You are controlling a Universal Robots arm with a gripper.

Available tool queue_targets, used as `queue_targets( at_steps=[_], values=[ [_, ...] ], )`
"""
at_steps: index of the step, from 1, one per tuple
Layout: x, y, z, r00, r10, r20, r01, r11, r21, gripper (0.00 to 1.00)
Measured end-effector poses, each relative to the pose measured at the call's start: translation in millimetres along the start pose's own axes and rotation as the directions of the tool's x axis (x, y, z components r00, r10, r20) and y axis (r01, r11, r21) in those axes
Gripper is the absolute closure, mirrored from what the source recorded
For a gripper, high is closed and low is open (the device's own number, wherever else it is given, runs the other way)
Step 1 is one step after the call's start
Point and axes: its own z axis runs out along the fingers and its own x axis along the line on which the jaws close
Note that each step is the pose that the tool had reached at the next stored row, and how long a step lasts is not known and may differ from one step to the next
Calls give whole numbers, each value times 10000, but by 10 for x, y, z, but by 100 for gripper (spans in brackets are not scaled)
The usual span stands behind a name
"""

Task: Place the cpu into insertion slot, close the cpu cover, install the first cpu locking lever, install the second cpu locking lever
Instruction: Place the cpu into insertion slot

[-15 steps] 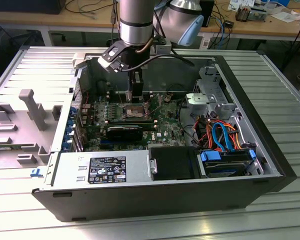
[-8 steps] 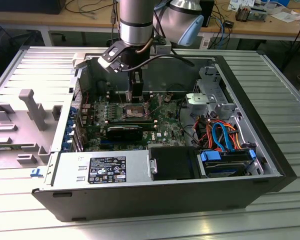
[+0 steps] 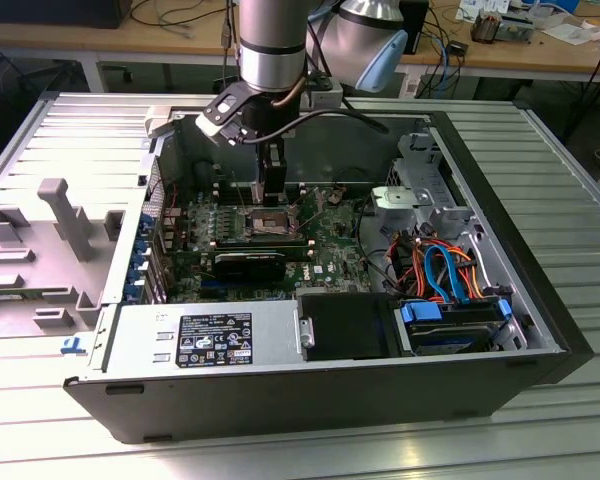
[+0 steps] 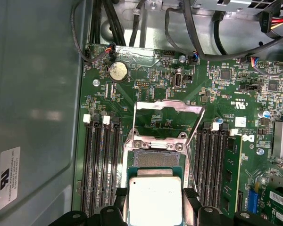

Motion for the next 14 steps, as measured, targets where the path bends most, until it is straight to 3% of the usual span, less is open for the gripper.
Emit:
queue_targets(
  at_steps=[14],
  values=[
    [1, -1, 14, 10000, 0, 0, 0, 10000, 0, 46]
  ],
)
